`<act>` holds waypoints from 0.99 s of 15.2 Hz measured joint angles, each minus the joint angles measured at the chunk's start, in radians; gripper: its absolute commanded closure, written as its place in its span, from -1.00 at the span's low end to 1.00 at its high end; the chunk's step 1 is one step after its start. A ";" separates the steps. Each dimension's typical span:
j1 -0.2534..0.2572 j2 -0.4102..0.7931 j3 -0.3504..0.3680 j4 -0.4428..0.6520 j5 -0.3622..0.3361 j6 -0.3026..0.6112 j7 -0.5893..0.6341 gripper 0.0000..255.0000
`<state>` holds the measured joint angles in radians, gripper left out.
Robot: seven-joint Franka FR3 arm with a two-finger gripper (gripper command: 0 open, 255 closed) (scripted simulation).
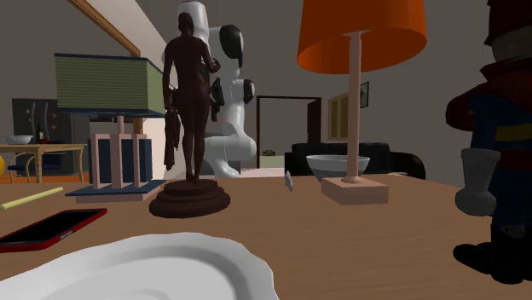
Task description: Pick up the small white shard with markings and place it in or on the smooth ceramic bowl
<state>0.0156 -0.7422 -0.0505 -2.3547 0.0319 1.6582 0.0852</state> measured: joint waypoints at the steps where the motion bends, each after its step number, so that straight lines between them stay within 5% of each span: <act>1: 0.000 0.000 0.000 0.000 0.000 0.000 0.000 -1.00; 15: 0.154 0.047 0.177 -0.192 0.199 0.274 0.109 -1.00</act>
<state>0.1691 -0.6949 0.1269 -2.5469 0.2306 1.9319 0.1946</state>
